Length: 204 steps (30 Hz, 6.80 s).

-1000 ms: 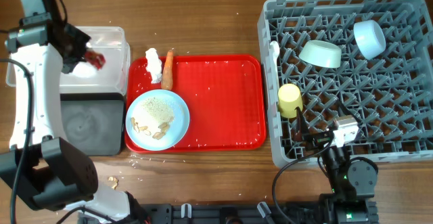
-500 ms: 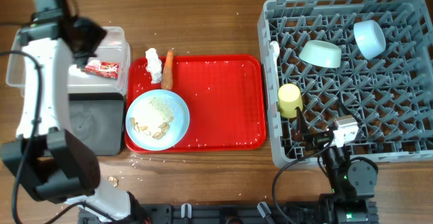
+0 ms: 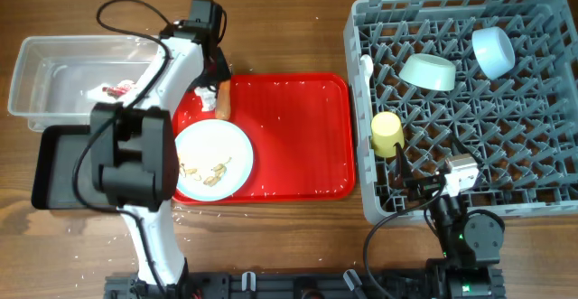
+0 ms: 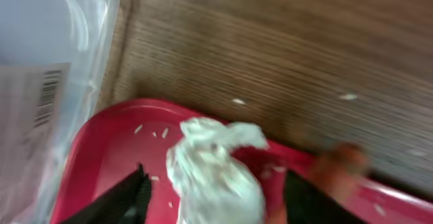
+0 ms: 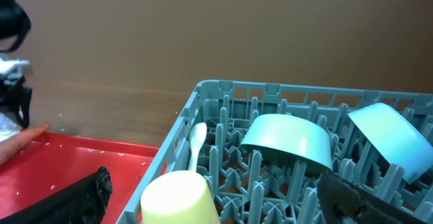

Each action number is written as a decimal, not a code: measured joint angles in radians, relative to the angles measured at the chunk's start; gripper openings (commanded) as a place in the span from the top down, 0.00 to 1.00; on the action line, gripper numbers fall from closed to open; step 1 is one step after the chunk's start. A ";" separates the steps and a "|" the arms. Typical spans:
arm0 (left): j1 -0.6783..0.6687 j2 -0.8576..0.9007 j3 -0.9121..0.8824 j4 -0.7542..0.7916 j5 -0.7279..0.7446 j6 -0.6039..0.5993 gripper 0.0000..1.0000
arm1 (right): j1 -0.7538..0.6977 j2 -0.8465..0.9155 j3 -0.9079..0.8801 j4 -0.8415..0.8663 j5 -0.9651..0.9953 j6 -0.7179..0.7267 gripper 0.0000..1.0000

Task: Sort waste into correct bins and load items into the dishwasher rack
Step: 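Grasp the white tissue with the left gripper, then drop the white tissue into the clear plastic bin, then grasp the carrot with the left gripper, then place the carrot onto the black tray, then grasp the rim of the food-scrap plate with the left gripper, then tilt the plate over the black tray to dump the scraps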

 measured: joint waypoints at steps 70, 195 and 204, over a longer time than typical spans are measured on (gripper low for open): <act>0.140 -0.392 0.090 -0.785 -0.104 -0.391 0.96 | 0.000 0.000 0.000 0.000 0.000 0.000 0.00; 1.019 -0.756 -0.347 -0.556 1.193 0.644 0.96 | -0.002 0.000 0.000 0.000 -0.011 0.000 0.00; 0.907 -0.800 -0.351 -0.536 1.236 0.634 0.96 | -0.003 0.000 0.000 0.000 -0.011 0.000 0.00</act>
